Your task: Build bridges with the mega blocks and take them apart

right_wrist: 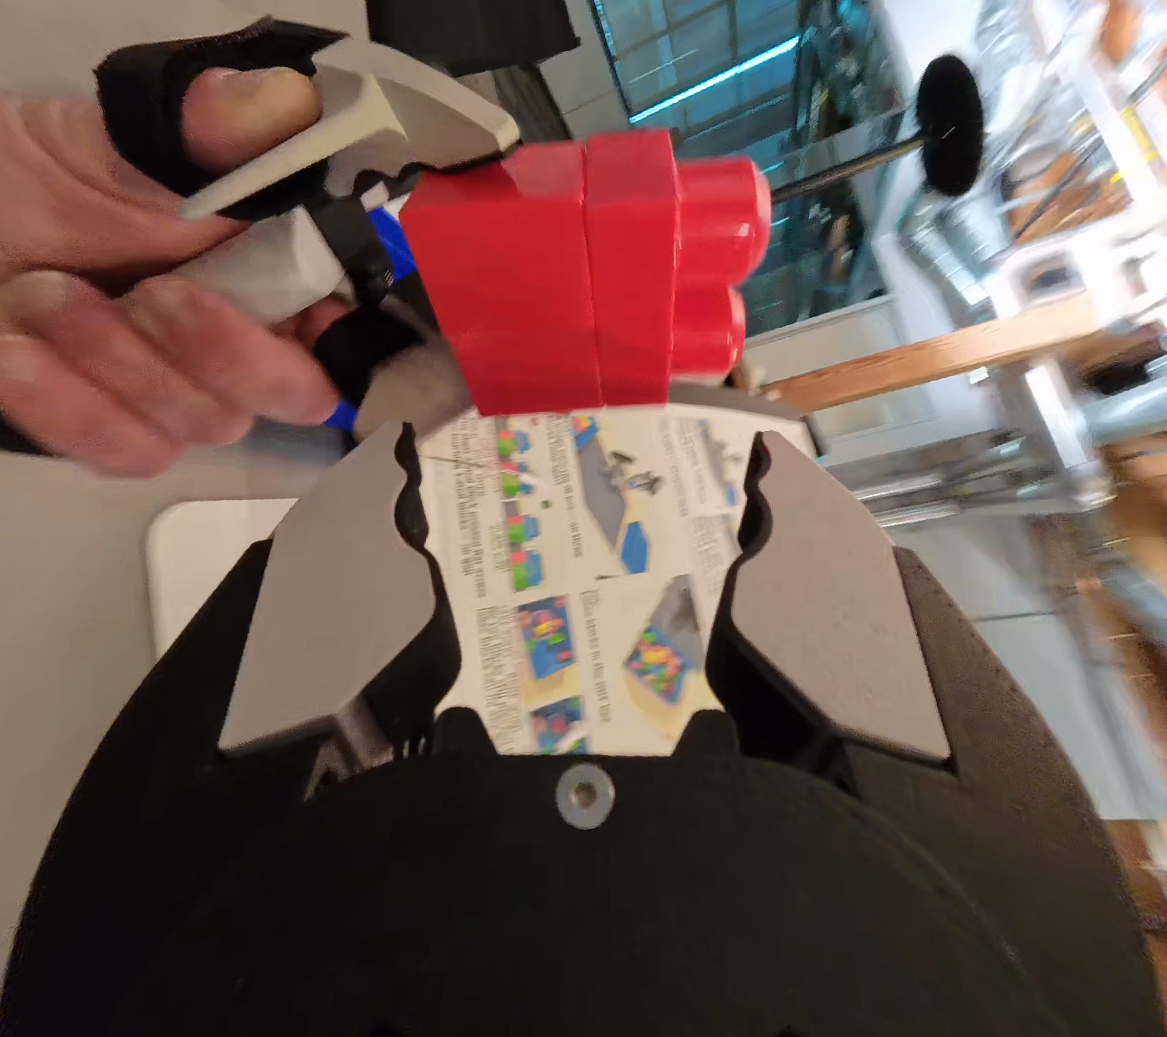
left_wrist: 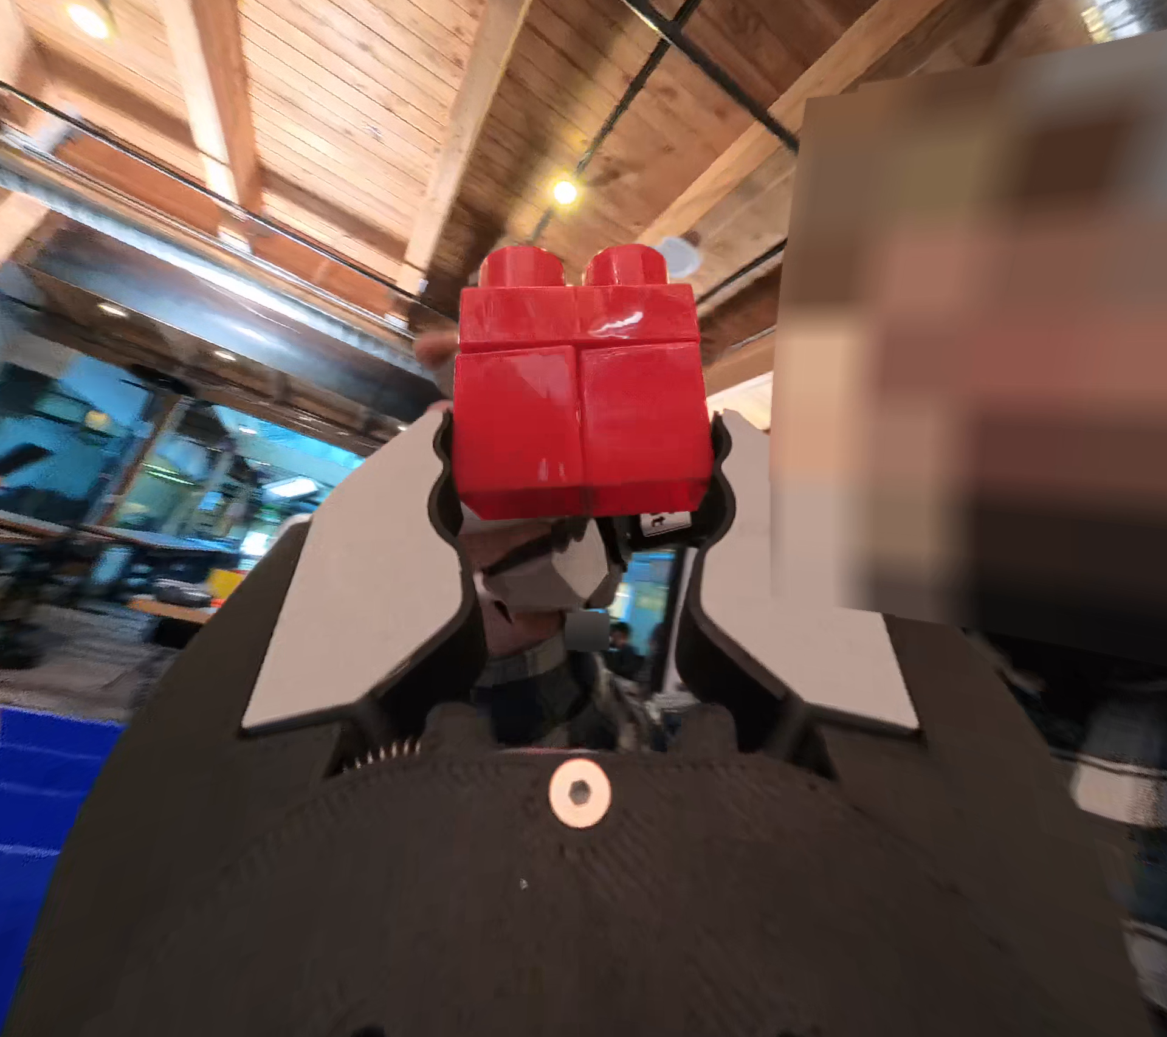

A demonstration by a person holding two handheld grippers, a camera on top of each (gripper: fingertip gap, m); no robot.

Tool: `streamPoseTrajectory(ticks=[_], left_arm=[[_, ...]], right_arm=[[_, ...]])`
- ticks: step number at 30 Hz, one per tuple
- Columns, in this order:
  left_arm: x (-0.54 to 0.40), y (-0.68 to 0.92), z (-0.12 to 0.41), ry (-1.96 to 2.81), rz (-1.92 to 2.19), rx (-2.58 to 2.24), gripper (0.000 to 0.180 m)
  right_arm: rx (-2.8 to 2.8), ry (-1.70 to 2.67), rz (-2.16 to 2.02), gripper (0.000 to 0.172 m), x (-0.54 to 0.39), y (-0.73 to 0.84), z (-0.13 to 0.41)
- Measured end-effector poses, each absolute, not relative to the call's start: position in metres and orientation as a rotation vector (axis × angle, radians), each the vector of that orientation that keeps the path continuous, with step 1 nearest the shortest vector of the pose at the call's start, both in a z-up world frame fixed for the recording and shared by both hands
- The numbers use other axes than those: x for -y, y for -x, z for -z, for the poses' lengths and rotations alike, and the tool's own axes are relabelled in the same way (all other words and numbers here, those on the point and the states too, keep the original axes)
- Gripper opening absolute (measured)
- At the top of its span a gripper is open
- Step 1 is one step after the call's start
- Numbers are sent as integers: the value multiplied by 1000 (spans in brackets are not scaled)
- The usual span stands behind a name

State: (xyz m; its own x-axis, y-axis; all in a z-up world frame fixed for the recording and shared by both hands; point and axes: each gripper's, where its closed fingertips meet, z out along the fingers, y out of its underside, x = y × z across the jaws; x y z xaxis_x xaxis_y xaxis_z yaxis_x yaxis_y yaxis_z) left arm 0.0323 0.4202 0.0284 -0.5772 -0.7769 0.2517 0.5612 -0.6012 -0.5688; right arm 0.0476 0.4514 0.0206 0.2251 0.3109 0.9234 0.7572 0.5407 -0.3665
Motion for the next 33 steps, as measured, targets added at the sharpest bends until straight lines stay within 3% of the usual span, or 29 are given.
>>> streamPoseTrajectory(ticks=[3, 8, 12, 21, 23, 33], left_arm=[[-431, -29, -30, 723, 1887, -625, 75], [-421, -34, -32, 757, 1377, -821, 74], [-418, -39, -27, 763, 1139, -929, 75], [-398, -49, -23, 737, 1176, -1048, 75], [-399, -54, -20, 759, 1174, -1051, 75], [-400, -59, -18, 755, 1093, -1043, 80]], right_arm=[[1313, 1152, 65, 90, -442, -57, -19], [1221, 1240, -478, 110, -422, -51, -27], [1183, 1201, -705, 111, -414, -46, -39], [1238, 1151, -855, 97, -409, -36, -34], [1252, 1114, -877, 78, -403, -33, -34], [1134, 1022, -999, 77, -400, -42, -42]])
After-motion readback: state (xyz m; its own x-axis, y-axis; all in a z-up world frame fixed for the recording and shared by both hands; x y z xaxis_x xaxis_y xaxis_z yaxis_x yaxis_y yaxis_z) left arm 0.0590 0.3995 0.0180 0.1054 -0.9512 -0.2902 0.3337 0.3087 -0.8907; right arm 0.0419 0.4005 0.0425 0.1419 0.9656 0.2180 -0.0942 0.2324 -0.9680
